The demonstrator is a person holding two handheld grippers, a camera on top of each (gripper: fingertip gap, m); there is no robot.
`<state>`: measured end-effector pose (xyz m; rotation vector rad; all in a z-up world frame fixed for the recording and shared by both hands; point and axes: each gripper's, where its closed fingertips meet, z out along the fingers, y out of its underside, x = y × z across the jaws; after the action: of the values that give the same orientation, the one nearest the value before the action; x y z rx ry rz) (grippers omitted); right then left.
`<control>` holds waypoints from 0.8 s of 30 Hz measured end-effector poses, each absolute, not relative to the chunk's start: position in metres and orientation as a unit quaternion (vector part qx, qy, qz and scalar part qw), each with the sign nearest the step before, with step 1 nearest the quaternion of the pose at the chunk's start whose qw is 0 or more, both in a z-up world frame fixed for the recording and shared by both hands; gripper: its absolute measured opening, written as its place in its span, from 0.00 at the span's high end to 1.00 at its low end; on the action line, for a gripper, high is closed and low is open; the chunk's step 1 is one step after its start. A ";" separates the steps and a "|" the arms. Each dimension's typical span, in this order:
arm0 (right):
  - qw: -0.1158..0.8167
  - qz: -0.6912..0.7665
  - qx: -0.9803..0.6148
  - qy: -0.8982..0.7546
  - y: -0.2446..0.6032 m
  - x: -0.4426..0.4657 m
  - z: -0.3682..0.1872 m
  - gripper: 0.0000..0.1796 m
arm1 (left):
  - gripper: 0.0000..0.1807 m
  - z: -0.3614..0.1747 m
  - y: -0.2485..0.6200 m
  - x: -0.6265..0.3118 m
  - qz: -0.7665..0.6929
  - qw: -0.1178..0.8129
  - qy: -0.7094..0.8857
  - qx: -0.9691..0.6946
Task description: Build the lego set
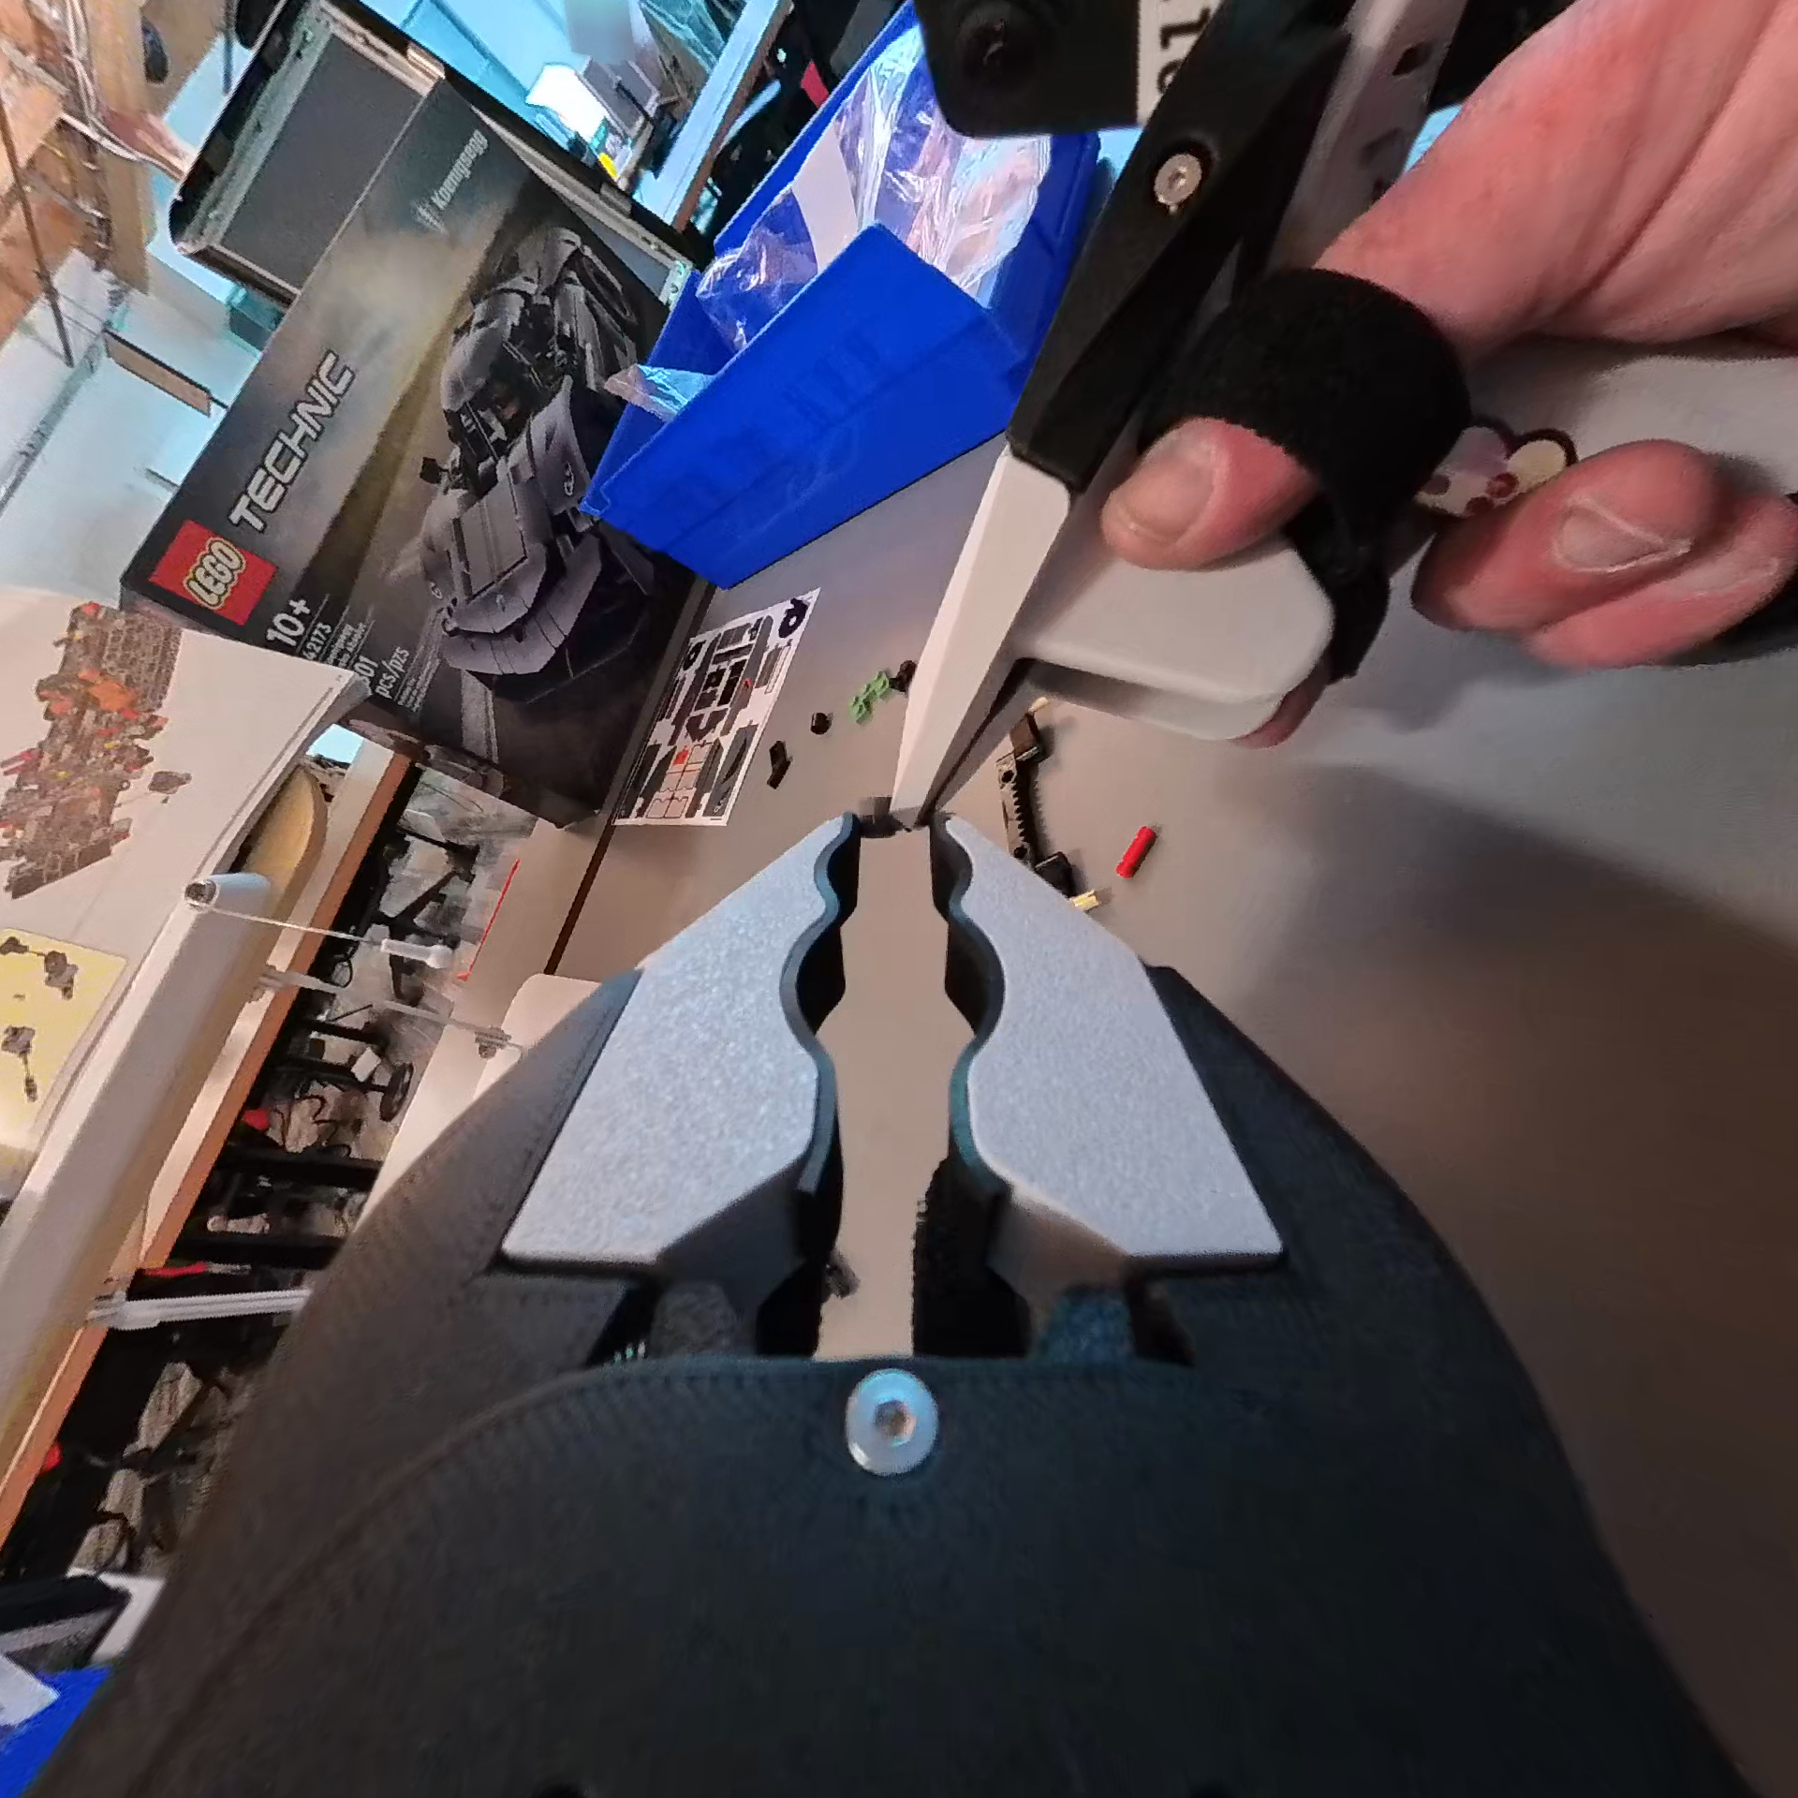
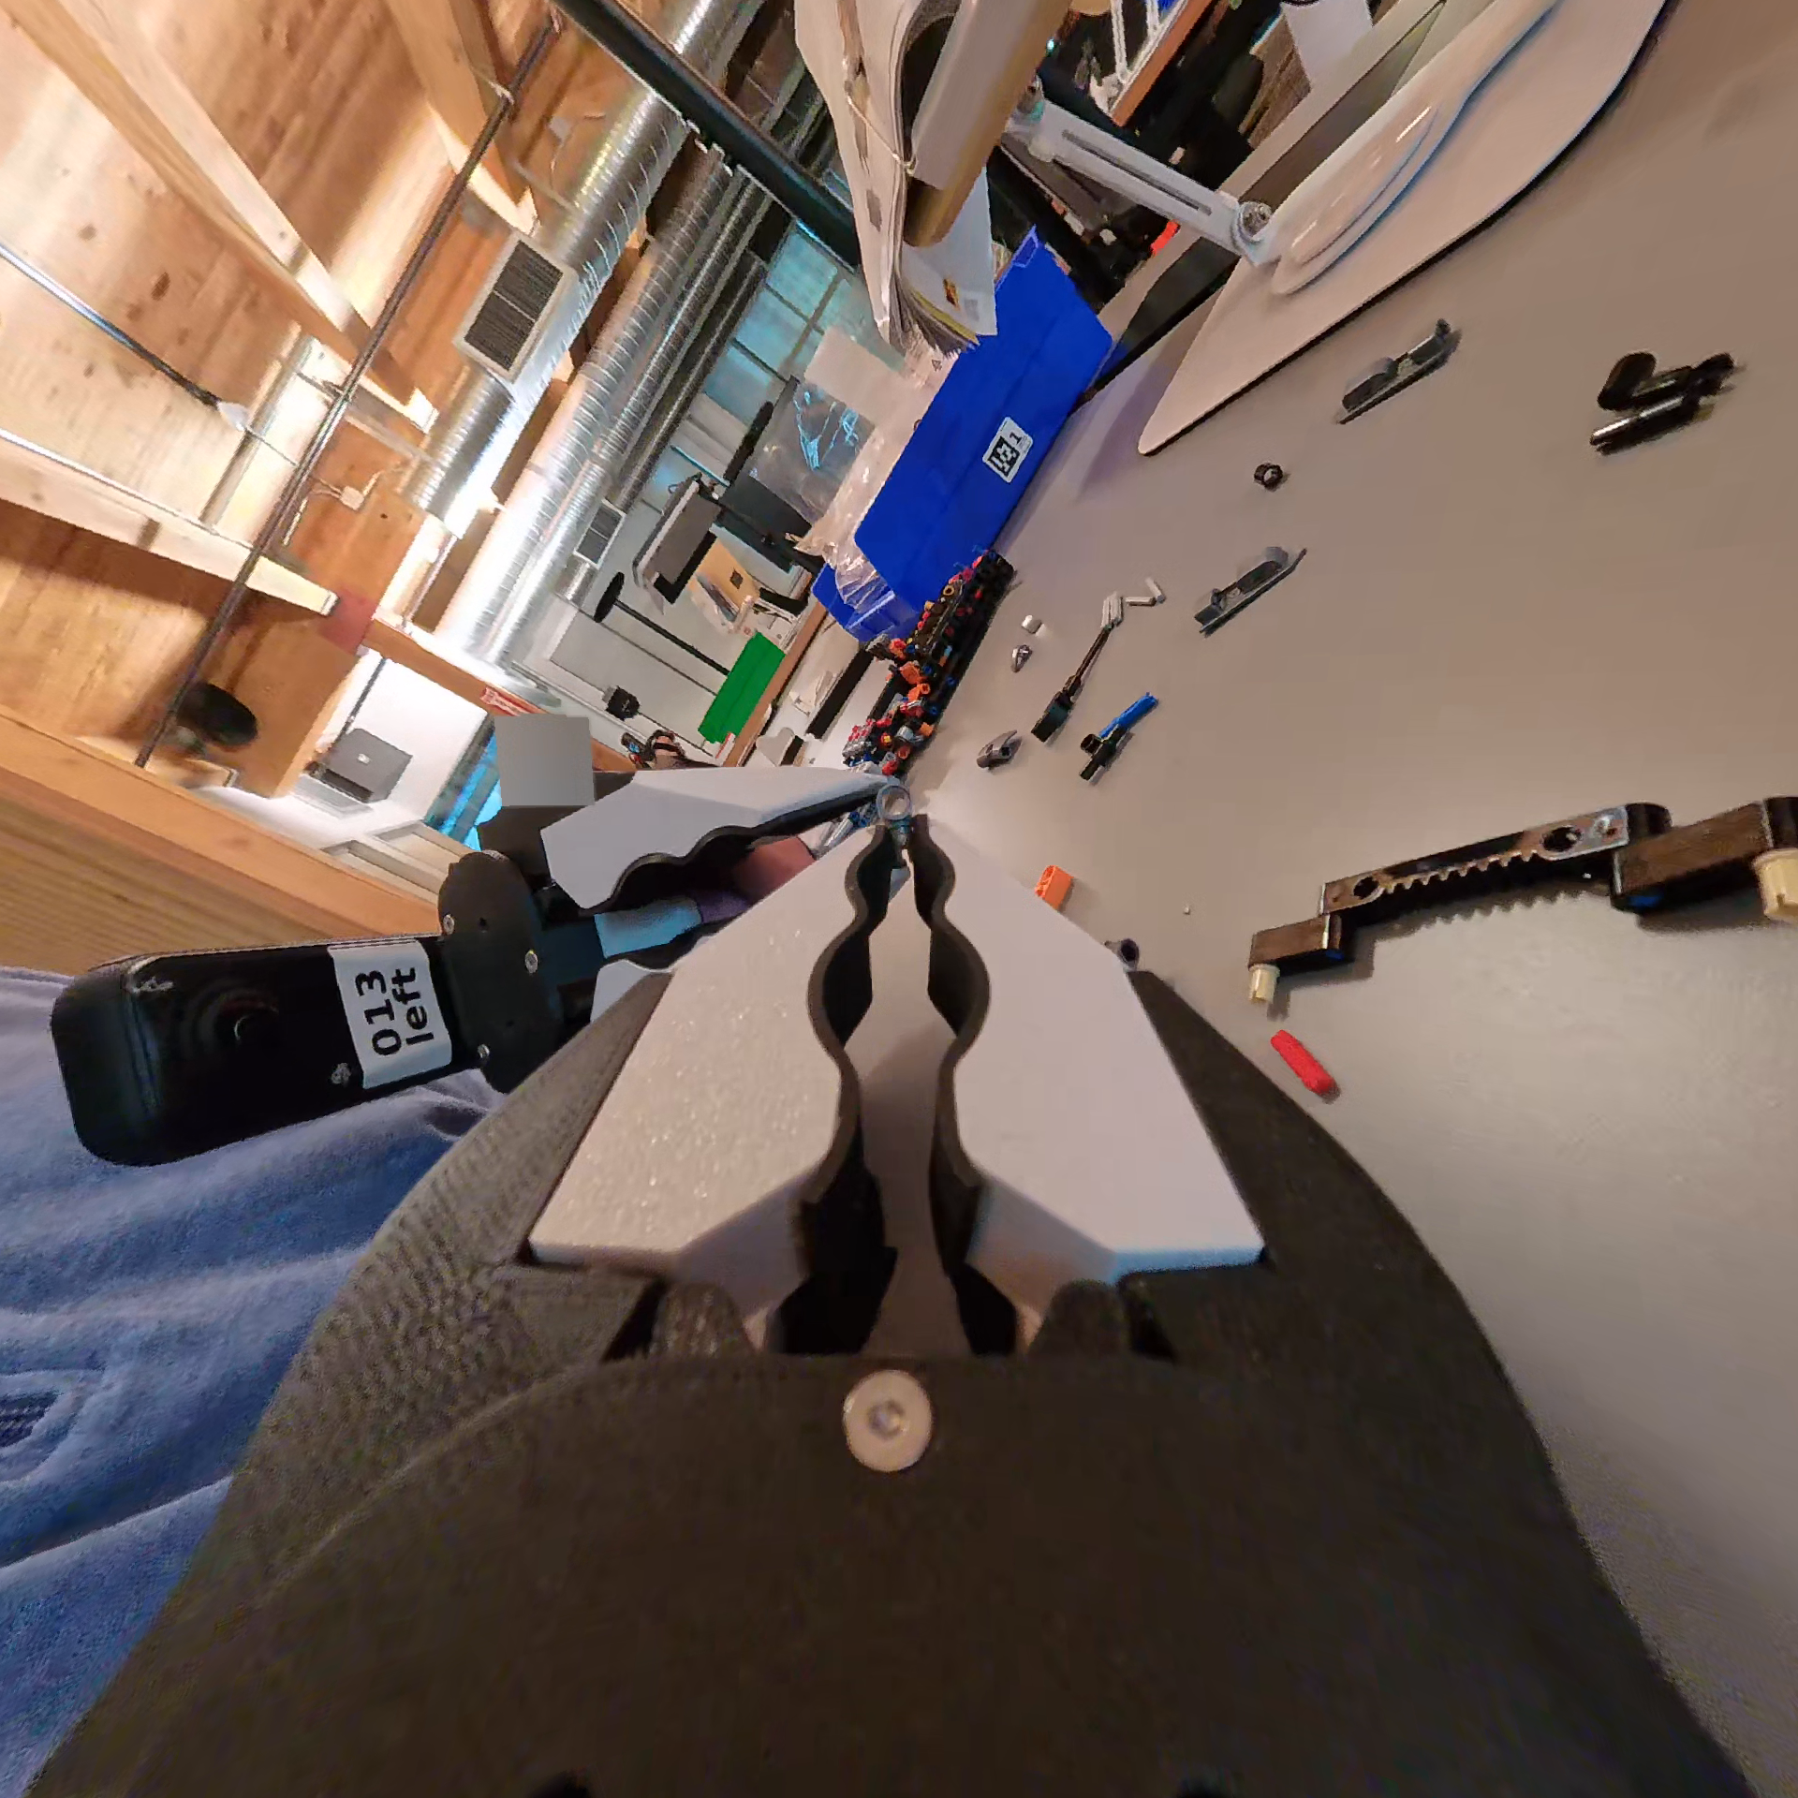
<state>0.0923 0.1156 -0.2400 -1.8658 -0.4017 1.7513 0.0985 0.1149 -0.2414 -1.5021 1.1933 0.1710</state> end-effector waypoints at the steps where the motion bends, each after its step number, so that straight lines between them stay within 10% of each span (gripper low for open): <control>1: 0.271 0.652 -0.693 -0.145 0.116 0.092 -0.240 0.99 | 0.93 -0.242 0.115 0.099 0.073 0.572 0.510 -0.638; 24: 0.241 0.672 -0.689 -0.123 0.106 0.105 -0.247 0.92 | 0.93 -0.254 0.108 0.114 0.008 0.571 0.531 -0.626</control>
<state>0.1049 0.1060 -0.2473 -1.8855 -0.3367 1.8369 0.1137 0.1082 -0.2537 -1.4698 1.2462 0.0180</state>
